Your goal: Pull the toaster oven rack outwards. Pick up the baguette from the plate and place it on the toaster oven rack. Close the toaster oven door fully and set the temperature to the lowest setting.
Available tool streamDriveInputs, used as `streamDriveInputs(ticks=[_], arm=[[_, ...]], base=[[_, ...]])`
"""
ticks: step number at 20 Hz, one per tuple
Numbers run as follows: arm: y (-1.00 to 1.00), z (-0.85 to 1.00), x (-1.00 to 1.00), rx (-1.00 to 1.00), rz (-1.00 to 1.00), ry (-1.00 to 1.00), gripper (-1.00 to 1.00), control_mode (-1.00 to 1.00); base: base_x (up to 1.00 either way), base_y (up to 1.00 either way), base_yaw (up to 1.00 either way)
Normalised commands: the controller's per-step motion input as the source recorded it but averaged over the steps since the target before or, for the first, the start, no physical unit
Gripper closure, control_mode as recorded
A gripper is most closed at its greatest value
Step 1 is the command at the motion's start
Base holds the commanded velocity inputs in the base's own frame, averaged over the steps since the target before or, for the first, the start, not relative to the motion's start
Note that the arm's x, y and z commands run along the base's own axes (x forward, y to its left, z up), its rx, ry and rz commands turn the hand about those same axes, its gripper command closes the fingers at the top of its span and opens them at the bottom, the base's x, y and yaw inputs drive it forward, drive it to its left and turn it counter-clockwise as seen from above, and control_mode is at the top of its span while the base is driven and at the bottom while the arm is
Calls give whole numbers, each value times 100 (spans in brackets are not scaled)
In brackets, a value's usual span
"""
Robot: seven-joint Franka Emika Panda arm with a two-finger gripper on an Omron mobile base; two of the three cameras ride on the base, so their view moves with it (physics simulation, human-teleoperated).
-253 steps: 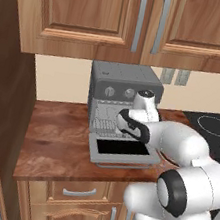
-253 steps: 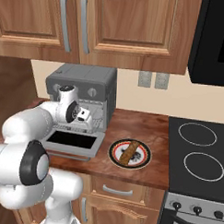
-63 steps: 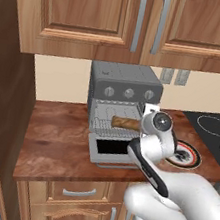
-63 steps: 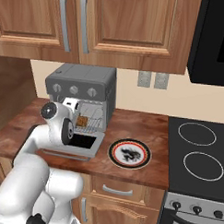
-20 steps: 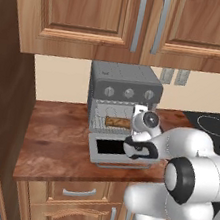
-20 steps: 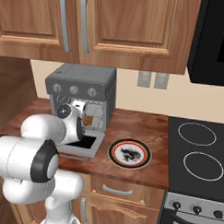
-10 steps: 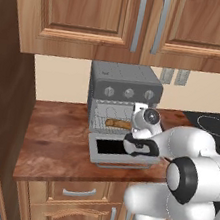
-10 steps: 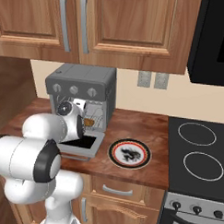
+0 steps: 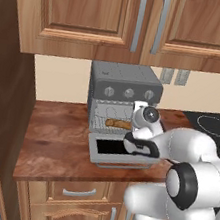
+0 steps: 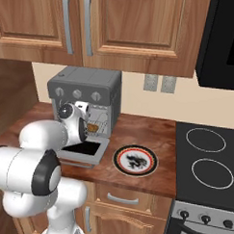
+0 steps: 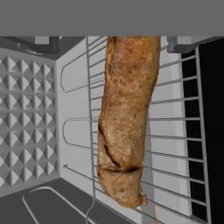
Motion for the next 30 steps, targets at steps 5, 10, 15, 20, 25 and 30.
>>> streamDriveInputs(ticks=[5, 10, 15, 20, 25, 30], arm=[[2, 16, -25, -1, -4, 1, -100, -100], [5, 54, -41, 0, -16, 10, -100, -100], [16, 85, -33, 1, -25, 23, -100, -100], [7, 93, -3, 12, -37, 33, -100, -100], [11, 31, -4, 30, -48, 41, -100, -100], [10, -13, -52, 25, -68, 18, -100, -100]], base=[[0, 0, 0], [0, 0, 0], [0, 0, 0], [0, 0, 0], [0, 0, 0], [0, 0, 0]])
